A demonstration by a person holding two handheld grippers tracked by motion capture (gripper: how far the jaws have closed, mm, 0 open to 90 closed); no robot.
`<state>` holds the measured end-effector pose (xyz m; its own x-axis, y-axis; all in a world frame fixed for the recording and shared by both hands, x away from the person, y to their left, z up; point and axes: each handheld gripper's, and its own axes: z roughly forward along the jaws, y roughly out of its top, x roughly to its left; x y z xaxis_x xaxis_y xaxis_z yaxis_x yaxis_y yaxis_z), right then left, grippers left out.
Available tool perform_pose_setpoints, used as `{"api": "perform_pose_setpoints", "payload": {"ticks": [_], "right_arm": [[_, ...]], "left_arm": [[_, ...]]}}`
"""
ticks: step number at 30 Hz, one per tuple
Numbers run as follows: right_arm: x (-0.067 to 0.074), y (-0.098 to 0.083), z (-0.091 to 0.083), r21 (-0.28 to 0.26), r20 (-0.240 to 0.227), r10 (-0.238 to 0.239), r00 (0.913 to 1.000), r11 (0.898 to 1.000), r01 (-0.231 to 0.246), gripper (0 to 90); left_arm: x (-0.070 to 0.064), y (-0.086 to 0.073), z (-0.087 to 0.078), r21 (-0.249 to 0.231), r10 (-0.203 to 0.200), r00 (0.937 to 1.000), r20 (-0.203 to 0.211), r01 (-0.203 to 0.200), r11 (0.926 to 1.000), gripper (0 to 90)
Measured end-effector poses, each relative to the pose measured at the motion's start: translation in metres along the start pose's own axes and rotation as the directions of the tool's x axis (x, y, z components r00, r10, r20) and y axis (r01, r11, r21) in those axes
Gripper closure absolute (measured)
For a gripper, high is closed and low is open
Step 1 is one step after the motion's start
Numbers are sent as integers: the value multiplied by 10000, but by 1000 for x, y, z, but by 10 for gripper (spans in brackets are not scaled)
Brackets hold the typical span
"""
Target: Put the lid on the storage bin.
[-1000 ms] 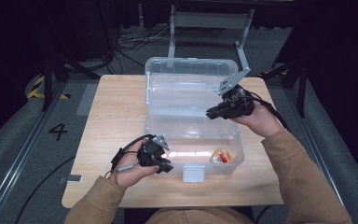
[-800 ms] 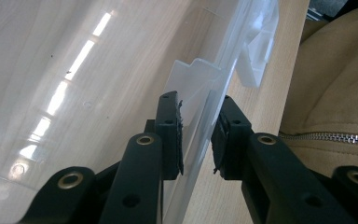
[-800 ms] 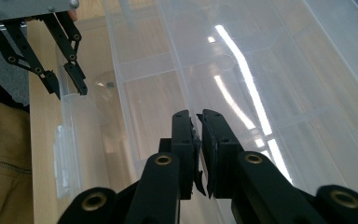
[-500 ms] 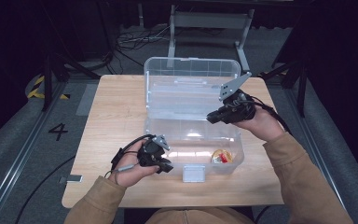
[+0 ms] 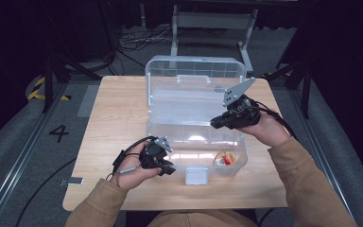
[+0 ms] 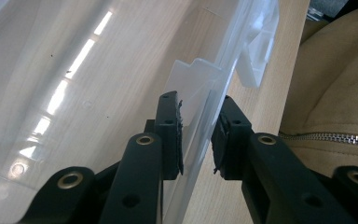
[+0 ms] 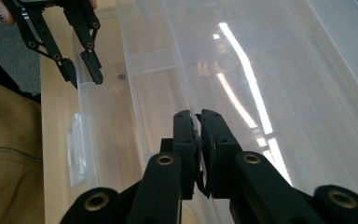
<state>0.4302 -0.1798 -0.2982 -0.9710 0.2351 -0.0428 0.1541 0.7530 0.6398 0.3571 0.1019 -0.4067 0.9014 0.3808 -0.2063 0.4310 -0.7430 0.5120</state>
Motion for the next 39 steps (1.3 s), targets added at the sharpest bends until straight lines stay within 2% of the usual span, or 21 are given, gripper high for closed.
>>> {"api": "perform_pose_setpoints", "payload": {"ticks": [39], "right_arm": [[21,-7,4,292,-276,-395,9988,9988,403,860]], "left_arm": [[0,0,0,-11,-48,10000,9,48,10000,745]]}}
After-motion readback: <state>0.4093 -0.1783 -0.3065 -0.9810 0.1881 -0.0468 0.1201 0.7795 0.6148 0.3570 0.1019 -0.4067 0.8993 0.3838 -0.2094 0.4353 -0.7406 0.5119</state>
